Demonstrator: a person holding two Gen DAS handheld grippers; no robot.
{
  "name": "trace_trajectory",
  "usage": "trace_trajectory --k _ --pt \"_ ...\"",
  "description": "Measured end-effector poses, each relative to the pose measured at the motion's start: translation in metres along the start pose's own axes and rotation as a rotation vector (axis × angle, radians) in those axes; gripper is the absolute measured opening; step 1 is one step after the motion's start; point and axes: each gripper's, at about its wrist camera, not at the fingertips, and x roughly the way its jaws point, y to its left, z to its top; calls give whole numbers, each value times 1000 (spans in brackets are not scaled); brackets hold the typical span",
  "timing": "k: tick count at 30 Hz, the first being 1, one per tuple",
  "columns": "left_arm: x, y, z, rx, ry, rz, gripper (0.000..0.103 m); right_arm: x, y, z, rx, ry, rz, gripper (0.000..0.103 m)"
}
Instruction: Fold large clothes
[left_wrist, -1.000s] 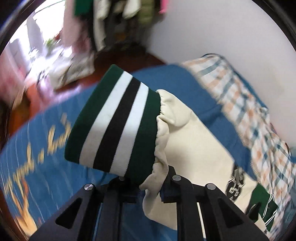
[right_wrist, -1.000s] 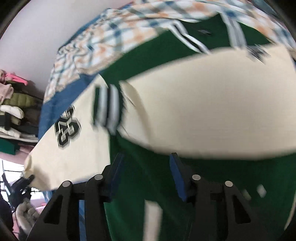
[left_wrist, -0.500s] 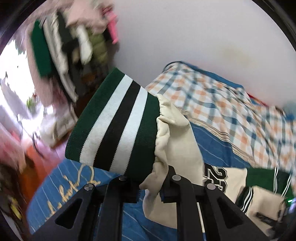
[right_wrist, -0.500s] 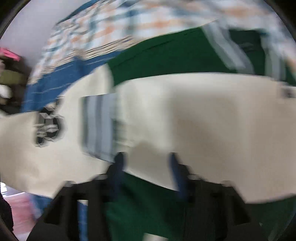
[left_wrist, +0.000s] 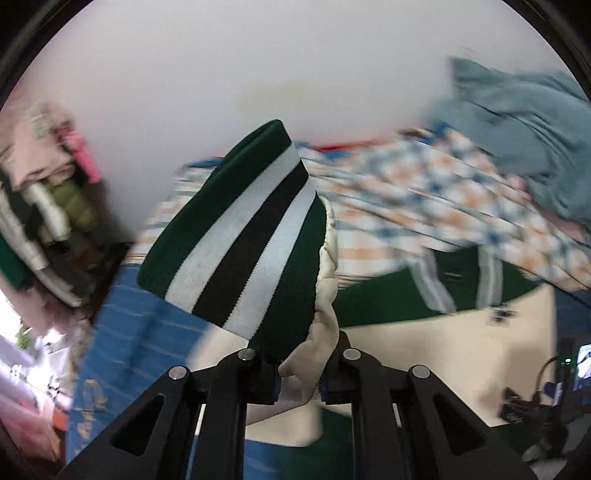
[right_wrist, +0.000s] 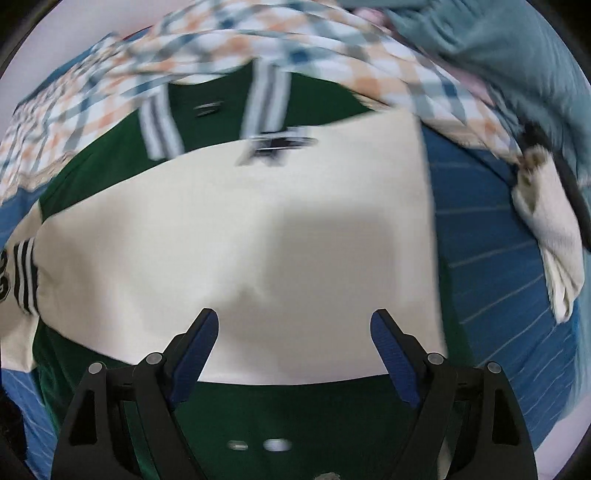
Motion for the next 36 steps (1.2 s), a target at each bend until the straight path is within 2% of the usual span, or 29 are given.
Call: trace_trajectory --k 3,6,9,11,12,13,14,15,16,19,20,23,25,28,31,32,33,34,35,36 --pt "13 -83 3 19 44 -118 11 6 -64 2 70 21 -5 86" --pt "37 -172 -4 59 125 -224 11 16 -134 -3 149 59 -21 86" --pt "61 -250 -27 155 214 -281 16 26 -194 -10 212 93 -15 86" --pt "79 -288 -48 226 284 -249 21 31 -230 -19 249 121 7 86" --pt "85 -297 -57 235 311 -264 25 32 -245 -25 265 129 23 86" --pt "90 -304 -64 243 335 -283 45 33 -262 -31 278 134 38 86" --pt "94 -308 -70 242 360 -308 60 34 -275 -37 289 138 57 86" --pt "95 -310 -72 228 383 -342 85 33 -285 -42 300 140 87 86" --pt "92 -307 -72 198 388 -383 87 33 -296 -48 313 141 136 86" --pt "77 -293 -68 156 363 -438 87 30 -316 -65 329 156 270 86" --pt "66 -278 -67 137 356 -447 87 28 -321 -74 321 164 317 86" --pt "46 -245 -72 101 335 -438 87 19 -318 -95 268 196 369 86" --pt "35 -211 -84 82 330 -384 87 9 -298 -109 213 212 392 86" --pt "13 -155 -116 68 337 -245 87 10 -265 -111 140 232 411 86" --pt "2 -105 -157 91 331 -23 87 20 -228 -101 26 202 369 86" --pt "4 -82 -175 82 356 51 87 30 -212 -93 -20 193 359 79" --pt "8 -68 -188 67 387 89 87 33 -202 -90 -45 192 359 67" --pt "13 -51 -204 42 427 130 87 40 -193 -85 -73 197 356 40" --pt "18 -37 -216 18 457 157 87 47 -188 -80 -92 217 307 21" --pt "21 -27 -224 -6 481 177 87 50 -195 -75 -58 217 282 18"
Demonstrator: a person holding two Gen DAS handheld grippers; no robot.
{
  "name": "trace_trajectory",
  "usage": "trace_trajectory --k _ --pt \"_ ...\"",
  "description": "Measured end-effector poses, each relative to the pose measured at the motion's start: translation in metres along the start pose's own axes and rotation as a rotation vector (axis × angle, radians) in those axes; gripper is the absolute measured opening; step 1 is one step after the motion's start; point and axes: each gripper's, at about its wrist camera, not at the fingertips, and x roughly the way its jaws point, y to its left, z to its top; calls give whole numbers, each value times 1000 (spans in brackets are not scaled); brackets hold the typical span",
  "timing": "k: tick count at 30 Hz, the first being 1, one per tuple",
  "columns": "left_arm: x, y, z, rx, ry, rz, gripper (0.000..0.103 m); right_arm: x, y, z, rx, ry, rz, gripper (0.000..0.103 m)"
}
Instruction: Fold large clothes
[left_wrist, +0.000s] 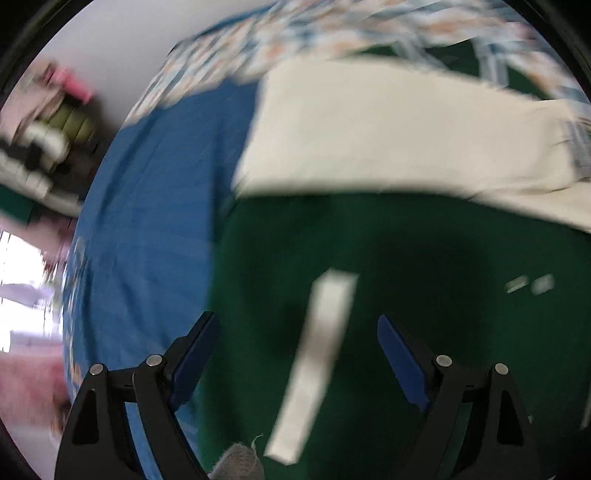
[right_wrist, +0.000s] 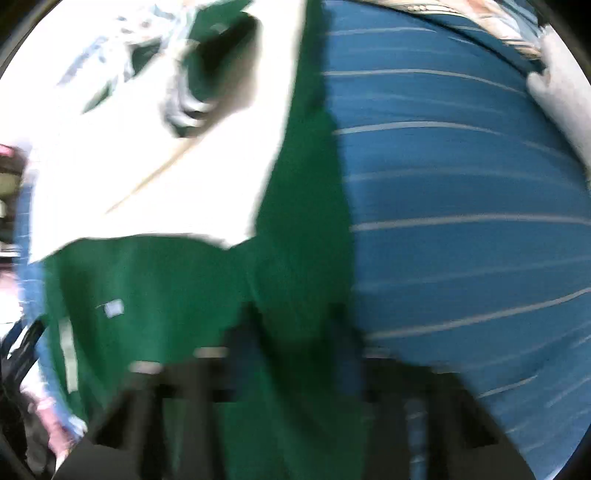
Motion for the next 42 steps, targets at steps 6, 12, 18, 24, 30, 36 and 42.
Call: trace_trajectory --k 6,12,18,24,30,36,42 --pt "23 29 -11 -114 58 7 87 4 -124 -11 489 12 210 16" --pt "19 28 13 -116 27 18 87 -24 -74 6 156 3 15 21" --pt "55 42 41 -82 42 62 87 4 -83 17 192 -3 -40 22" --pt "22 87 6 -144 53 43 87 -55 -51 -34 248 -26 -76 29" --pt "1 117 -70 -175 176 56 87 -30 52 -138 200 256 461 29" --pt "6 130 -108 -168 263 -2 87 53 140 -193 175 451 482 9" --pt "-5 119 -99 -91 233 -94 87 18 119 -230 262 363 221 0"
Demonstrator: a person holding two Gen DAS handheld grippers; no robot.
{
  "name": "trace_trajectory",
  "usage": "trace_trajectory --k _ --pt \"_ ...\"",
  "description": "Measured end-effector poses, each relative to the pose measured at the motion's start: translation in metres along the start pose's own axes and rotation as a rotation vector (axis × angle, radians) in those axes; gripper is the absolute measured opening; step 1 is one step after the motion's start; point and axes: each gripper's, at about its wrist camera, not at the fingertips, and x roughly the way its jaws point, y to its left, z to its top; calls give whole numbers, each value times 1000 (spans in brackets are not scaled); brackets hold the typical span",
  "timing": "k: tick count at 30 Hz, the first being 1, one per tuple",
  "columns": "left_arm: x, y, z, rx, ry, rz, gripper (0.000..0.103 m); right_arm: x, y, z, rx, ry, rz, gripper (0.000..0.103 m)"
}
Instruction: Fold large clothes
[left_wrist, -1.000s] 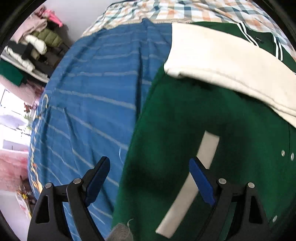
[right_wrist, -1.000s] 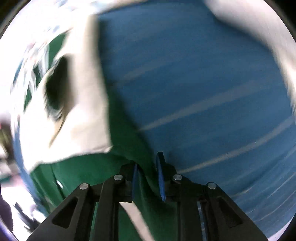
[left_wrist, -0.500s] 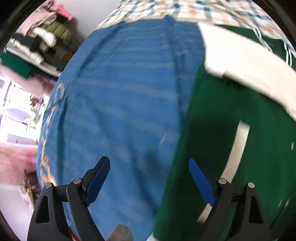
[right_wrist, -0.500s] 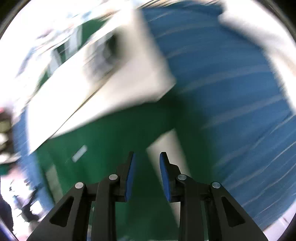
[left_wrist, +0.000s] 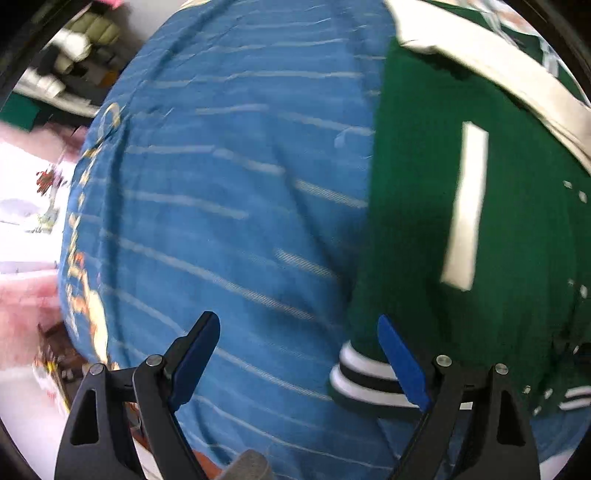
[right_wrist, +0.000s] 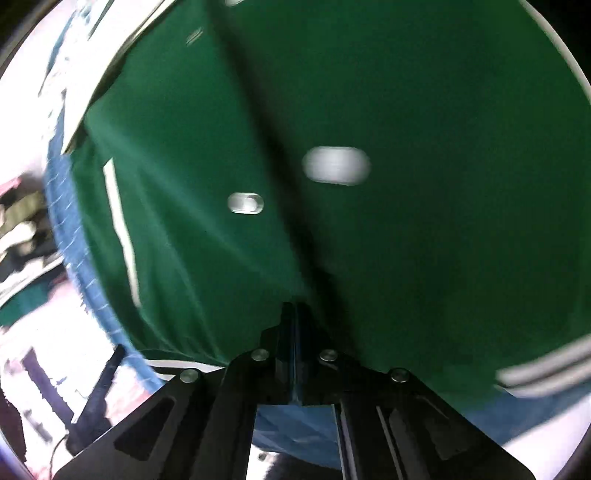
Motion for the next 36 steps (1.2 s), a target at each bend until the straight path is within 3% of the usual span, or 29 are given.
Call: trace_trajectory --k 1,2,4,6,8,11,13,16,18,23,24,28,31,36 --pt "-1 -5 4 17 -14 -11 87 -2 -10 1 13 19 -48 0" --pt "-1 -12 16 41 -38 -12 87 -1 -20 0 30 52 -35 0" --pt "-4 -18 37 49 -80 -11 87 -11 -26 1 57 57 66 1" --pt "-5 -17 63 35 -129 -9 87 -29 -13 4 -28 3 110 12" --pt "-7 -9 79 13 -174 -8 87 -37 4 9 -87 -34 142 50" --pt "4 -6 86 30 -183 30 87 -22 17 14 -92 -58 153 63" --pt "14 -3 82 43 -160 42 87 3 17 23 -64 -41 91 61" --pt "29 -3 68 74 -112 53 87 12 38 22 -38 -80 13 17" --pt "31 1 53 84 -87 43 87 7 44 14 -33 -117 12 11" --pt "25 4 23 92 -35 -2 87 -34 52 -4 -79 -185 -85 10" --pt "23 1 17 100 -27 -15 87 -27 70 -2 -87 -184 -93 11" --pt "15 -15 9 140 -32 -33 87 -8 88 14 -103 -88 -97 26" --pt "-2 -29 11 164 -69 -66 87 -52 39 12 -2 -120 -16 40" --pt "-27 -87 8 223 -125 -125 87 -141 -64 -11 178 -250 -121 43"
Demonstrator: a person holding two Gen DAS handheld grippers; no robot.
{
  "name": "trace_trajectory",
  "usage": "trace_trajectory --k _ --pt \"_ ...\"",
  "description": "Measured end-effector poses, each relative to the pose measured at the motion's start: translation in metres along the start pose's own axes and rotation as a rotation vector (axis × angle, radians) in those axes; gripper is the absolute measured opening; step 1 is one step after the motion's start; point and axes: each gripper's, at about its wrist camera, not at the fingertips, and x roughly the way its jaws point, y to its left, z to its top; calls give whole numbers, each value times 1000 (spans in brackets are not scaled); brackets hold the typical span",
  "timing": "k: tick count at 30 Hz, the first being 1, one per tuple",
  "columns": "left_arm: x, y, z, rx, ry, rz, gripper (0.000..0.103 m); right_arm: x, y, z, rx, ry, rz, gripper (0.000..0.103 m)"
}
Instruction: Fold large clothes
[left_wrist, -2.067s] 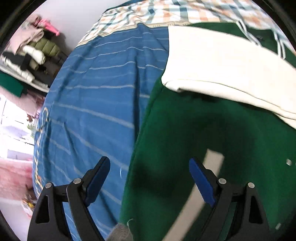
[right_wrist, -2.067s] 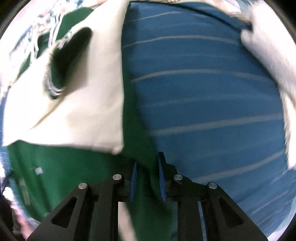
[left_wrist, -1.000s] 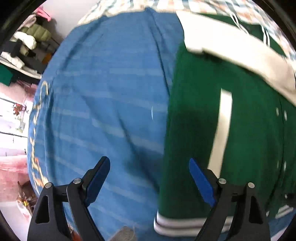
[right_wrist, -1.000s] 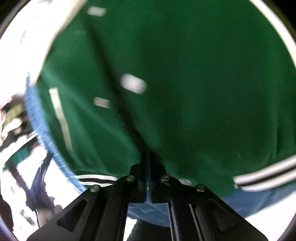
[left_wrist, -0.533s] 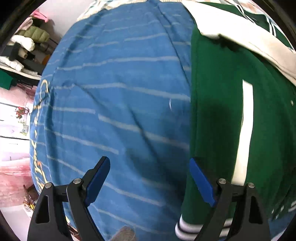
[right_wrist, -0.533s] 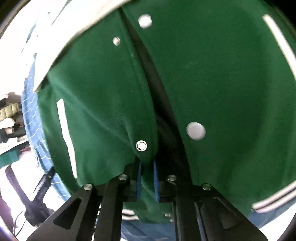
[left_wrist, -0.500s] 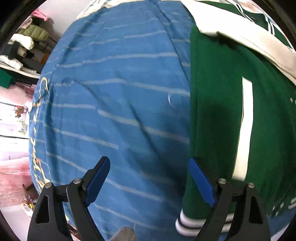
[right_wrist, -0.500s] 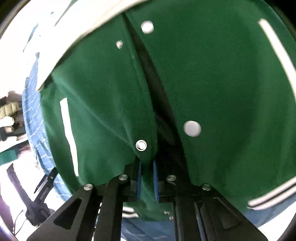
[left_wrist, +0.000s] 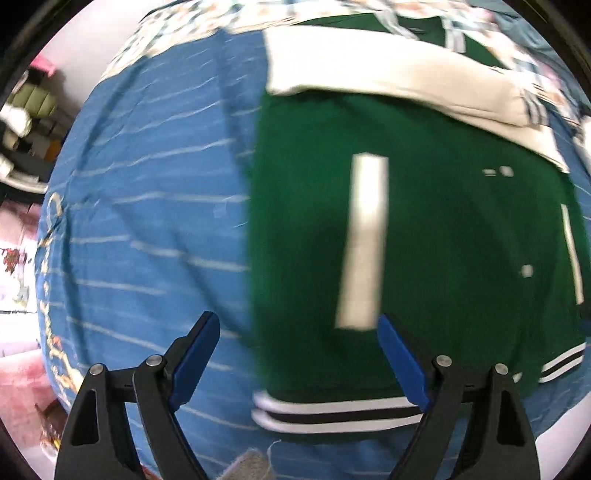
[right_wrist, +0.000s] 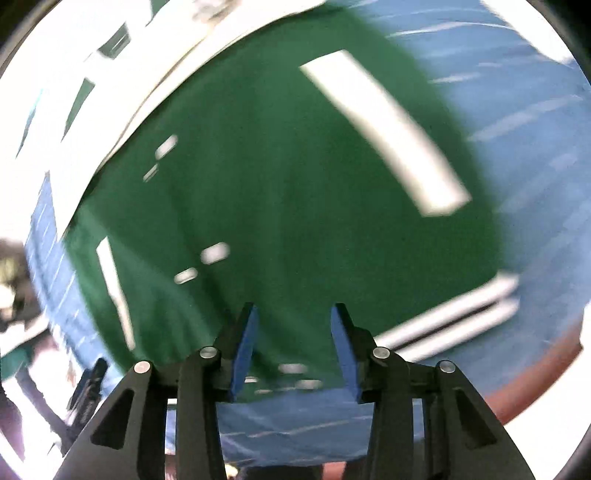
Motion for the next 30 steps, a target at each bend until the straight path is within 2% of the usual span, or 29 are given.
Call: trace_trajectory --k 2,3,6,9,10,11,13,14,16,18,19,20,22,24,25,26,28,30 --pt "3 -24 3 5 5 -32 87 -16 -41 9 60 -21 -65 43" --pt "8 -46 5 17 15 -45 87 -15 -45 9 75 -30 -81 43" --pt "16 -87 9 32 24 -61 87 -22 -81 29 84 -61 -92 43" --pt "20 -128 15 44 10 -38 87 -12 -100 50 42 -65 -65 40" --pt "21 -137 16 41 10 -28 87 -1 -103 55 15 -41 -55 27" --pt "24 -152 17 33 11 -6 87 19 -108 60 -35 32 -96 16" --pt "27 -168 15 20 21 29 87 43 -115 64 -102 142 -111 15" --pt "31 -179 12 13 34 76 87 47 -115 68 -156 184 -103 14" --pt "34 -189 8 1 51 144 87 34 -115 88 -244 262 -69 14" --pt "38 -198 6 -18 61 216 87 5 -118 114 -296 223 -16 16" --pt "44 -203 5 -28 73 259 87 -12 -121 132 -324 189 8 21" --pt "51 -207 4 -37 81 305 87 -29 -121 156 -357 145 30 34" --pt "60 -212 2 -54 86 379 87 -41 -115 189 -401 83 51 45" --pt "81 -214 0 -79 114 438 91 -42 -100 229 -467 4 76 45" --pt "83 -215 -1 -86 113 469 102 -35 -81 244 -508 -18 81 45" --pt "86 -217 0 -94 100 528 103 -29 -69 256 -559 -27 68 45" --pt "86 -222 -1 -99 94 561 103 -13 -37 274 -661 -44 35 45" --pt "87 -224 -2 -113 86 593 103 7 2 274 -732 -69 -6 44"
